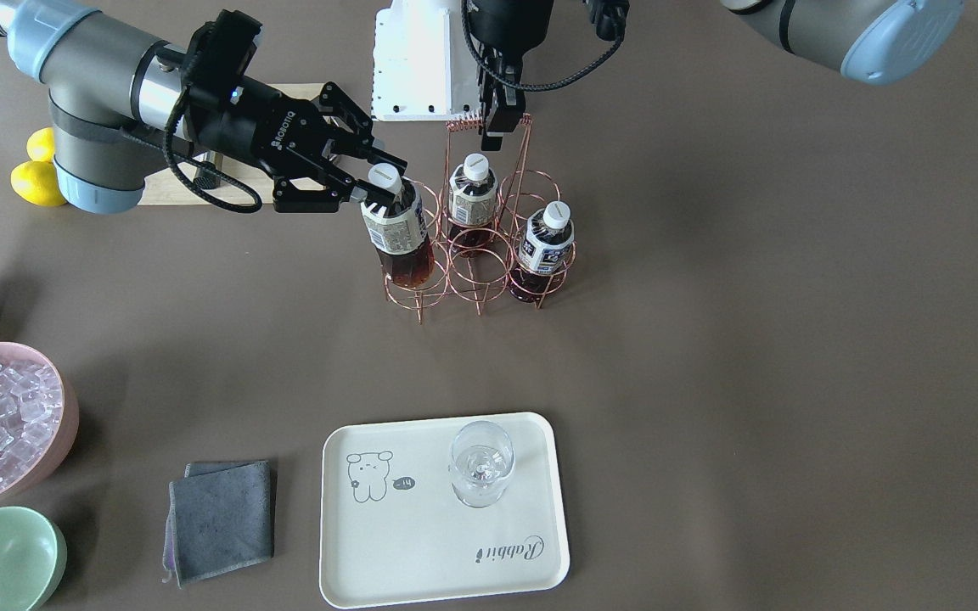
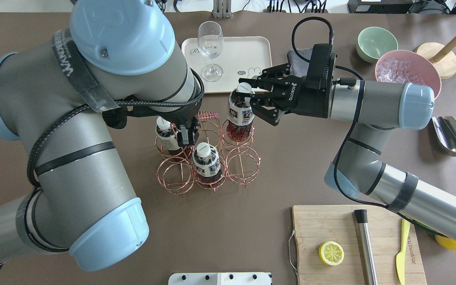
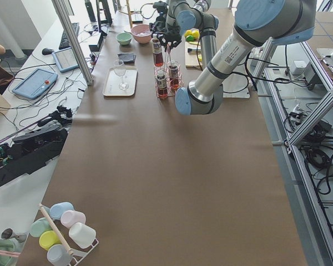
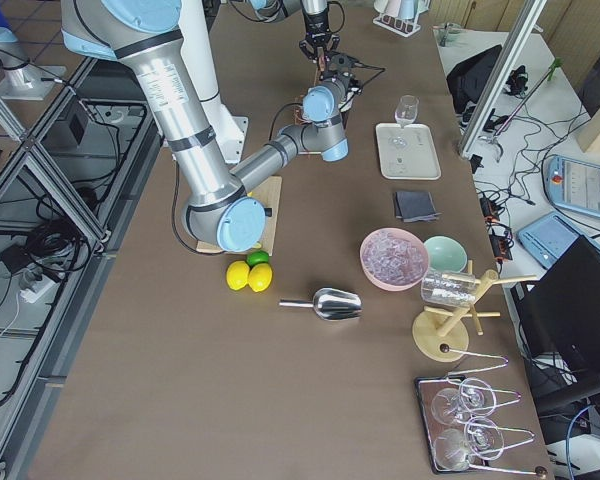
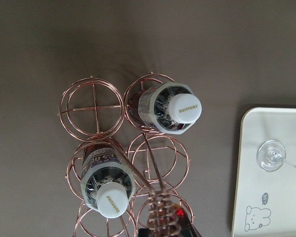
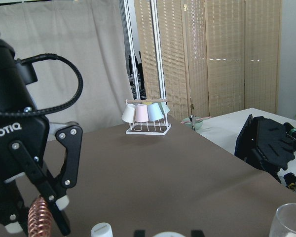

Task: Take tea from basket to plate

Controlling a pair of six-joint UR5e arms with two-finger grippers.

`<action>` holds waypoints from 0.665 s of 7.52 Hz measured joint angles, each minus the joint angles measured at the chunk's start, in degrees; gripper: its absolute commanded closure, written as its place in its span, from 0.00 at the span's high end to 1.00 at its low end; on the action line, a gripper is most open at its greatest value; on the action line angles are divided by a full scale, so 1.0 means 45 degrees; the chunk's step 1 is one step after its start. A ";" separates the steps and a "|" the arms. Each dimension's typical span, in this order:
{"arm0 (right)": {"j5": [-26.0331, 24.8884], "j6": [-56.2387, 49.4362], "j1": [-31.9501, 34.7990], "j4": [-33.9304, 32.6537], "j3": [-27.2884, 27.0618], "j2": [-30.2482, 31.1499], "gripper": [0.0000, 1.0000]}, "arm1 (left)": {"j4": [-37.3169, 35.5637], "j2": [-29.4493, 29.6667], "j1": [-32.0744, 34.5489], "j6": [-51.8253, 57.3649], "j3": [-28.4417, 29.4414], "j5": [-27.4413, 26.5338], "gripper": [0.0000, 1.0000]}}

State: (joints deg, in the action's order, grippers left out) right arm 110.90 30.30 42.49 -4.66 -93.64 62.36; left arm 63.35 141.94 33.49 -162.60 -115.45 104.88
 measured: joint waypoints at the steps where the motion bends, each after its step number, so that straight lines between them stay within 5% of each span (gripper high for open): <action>1: 0.0327 0.0501 0.0455 -0.0452 -0.0297 -0.0069 0.00 | -0.0041 0.0011 0.0000 0.0001 -0.0007 -0.0004 0.00; 5: 0.0523 0.1215 0.2071 -0.1864 -0.0256 -0.0621 0.00 | -0.0396 0.0065 0.0185 0.0035 -0.0233 -0.0004 0.00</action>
State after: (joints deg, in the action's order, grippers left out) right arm 113.26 35.76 51.81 -13.05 -94.79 59.57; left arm 61.57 142.23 34.32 -162.44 -116.49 104.86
